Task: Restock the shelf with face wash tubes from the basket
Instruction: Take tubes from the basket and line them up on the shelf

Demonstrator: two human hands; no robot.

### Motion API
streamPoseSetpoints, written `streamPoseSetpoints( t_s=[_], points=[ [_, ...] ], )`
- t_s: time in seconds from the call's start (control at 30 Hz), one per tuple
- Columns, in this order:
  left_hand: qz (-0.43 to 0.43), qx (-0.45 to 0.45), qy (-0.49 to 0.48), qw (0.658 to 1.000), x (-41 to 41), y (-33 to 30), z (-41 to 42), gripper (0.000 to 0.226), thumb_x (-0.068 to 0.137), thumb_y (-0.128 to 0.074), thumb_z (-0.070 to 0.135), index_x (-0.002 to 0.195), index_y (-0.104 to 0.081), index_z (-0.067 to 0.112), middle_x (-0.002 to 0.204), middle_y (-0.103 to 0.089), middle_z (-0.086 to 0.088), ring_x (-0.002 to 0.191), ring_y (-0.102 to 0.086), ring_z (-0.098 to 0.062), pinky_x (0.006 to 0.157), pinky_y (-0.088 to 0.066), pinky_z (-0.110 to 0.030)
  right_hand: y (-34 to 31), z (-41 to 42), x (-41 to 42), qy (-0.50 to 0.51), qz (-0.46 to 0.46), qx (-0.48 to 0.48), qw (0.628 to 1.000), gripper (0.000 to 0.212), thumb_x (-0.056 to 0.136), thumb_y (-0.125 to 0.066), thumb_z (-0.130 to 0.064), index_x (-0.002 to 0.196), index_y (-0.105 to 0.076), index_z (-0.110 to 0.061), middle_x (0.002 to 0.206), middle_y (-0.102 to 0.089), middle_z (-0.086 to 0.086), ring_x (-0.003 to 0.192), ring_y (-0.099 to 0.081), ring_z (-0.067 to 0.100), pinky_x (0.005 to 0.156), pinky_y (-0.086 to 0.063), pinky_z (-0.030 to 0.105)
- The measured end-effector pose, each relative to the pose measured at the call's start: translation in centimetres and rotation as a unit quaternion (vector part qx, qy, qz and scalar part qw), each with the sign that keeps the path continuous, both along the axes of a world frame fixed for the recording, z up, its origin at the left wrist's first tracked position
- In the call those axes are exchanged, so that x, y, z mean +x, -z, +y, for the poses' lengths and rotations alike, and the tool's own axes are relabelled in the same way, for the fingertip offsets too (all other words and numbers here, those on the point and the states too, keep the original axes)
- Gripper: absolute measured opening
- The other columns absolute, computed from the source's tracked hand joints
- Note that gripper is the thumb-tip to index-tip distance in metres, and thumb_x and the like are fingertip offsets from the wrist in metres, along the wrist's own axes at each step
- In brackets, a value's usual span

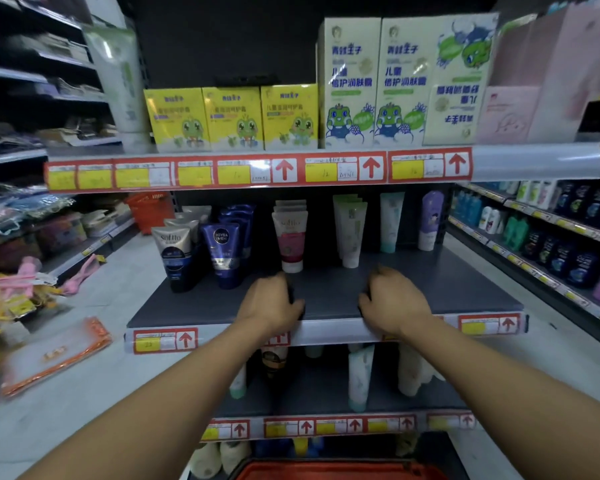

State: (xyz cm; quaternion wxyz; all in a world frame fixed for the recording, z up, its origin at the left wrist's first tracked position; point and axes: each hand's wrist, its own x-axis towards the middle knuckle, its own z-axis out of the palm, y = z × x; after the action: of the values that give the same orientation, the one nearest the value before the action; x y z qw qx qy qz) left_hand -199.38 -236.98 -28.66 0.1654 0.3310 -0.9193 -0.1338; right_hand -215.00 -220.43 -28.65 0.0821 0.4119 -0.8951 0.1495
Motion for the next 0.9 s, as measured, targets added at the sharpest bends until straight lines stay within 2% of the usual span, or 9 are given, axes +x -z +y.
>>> streamPoseSetpoints(
  t_s=[0.1,0.2,0.4,0.57,0.73,0.83,0.9],
  points=[
    [0.002,-0.06,0.016,0.998,1.9,0.2,1.9,0.03,0.095,-0.06,0.042,0.108,-0.066,0.016,0.111,-0.07,-0.009,0.105,-0.065,-0.033,0.075,-0.049,-0.035,0.9,1.4,1.6,-0.013,0.022,-0.027,0.999,0.035,0.098,-0.047,-0.038,0.099,-0.063,-0.007,0.106,-0.055,0.011,0.105,-0.054,0.031,0.085,-0.048,0.039],
    [0.017,-0.08,0.04,0.996,3.4,0.2,3.3,0.027,0.094,-0.057,0.043,0.106,-0.068,0.022,0.109,-0.068,-0.003,0.105,-0.063,-0.028,0.079,-0.053,-0.038,1.5,2.6,3.2,-0.032,0.039,-0.042,0.998,0.036,0.098,-0.047,-0.042,0.098,-0.063,-0.01,0.106,-0.056,0.009,0.106,-0.051,0.028,0.088,-0.049,0.04],
    [0.052,-0.109,0.06,0.991,5.6,0.6,6.1,0.019,0.094,-0.056,0.034,0.104,-0.068,0.021,0.103,-0.064,0.0,0.1,-0.06,-0.023,0.072,-0.045,-0.034,2.6,5.0,5.8,-0.052,0.083,-0.086,0.991,0.029,0.094,-0.052,-0.032,0.104,-0.07,-0.011,0.109,-0.057,0.005,0.108,-0.051,0.024,0.087,-0.05,0.039],
    [0.03,-0.089,0.06,0.994,7.2,2.1,7.8,0.018,0.092,-0.057,0.031,0.103,-0.067,0.021,0.108,-0.066,-0.001,0.102,-0.062,-0.024,0.072,-0.048,-0.034,4.1,6.5,7.7,-0.041,0.088,-0.09,0.991,0.028,0.093,-0.055,-0.032,0.108,-0.07,-0.014,0.108,-0.058,0.001,0.103,-0.052,0.019,0.081,-0.052,0.035],
    [-0.011,-0.04,0.049,0.998,8.6,5.3,8.7,0.009,0.088,-0.061,0.03,0.087,-0.063,0.022,0.102,-0.068,-0.001,0.089,-0.062,-0.022,0.067,-0.049,-0.034,7.2,7.4,9.4,-0.037,0.067,-0.073,0.994,0.024,0.091,-0.056,-0.034,0.102,-0.069,-0.017,0.104,-0.062,0.0,0.099,-0.056,0.018,0.08,-0.052,0.034],
    [-0.042,-0.015,0.047,0.998,9.0,7.9,9.1,0.023,0.089,-0.06,0.033,0.106,-0.069,0.02,0.114,-0.069,-0.003,0.102,-0.065,-0.026,0.076,-0.054,-0.036,9.7,7.7,10.2,-0.036,0.051,-0.037,0.997,0.024,0.091,-0.053,-0.034,0.098,-0.069,-0.017,0.098,-0.061,0.002,0.095,-0.056,0.021,0.076,-0.052,0.039],
    [-0.067,-0.001,0.047,0.997,9.1,9.7,9.3,0.027,0.091,-0.059,0.033,0.112,-0.068,0.02,0.119,-0.067,-0.006,0.109,-0.064,-0.029,0.081,-0.054,-0.037,11.6,8.0,10.8,-0.04,0.031,-0.021,0.999,0.024,0.093,-0.052,-0.034,0.098,-0.068,-0.016,0.098,-0.061,0.003,0.094,-0.056,0.023,0.074,-0.051,0.039]
  ],
)
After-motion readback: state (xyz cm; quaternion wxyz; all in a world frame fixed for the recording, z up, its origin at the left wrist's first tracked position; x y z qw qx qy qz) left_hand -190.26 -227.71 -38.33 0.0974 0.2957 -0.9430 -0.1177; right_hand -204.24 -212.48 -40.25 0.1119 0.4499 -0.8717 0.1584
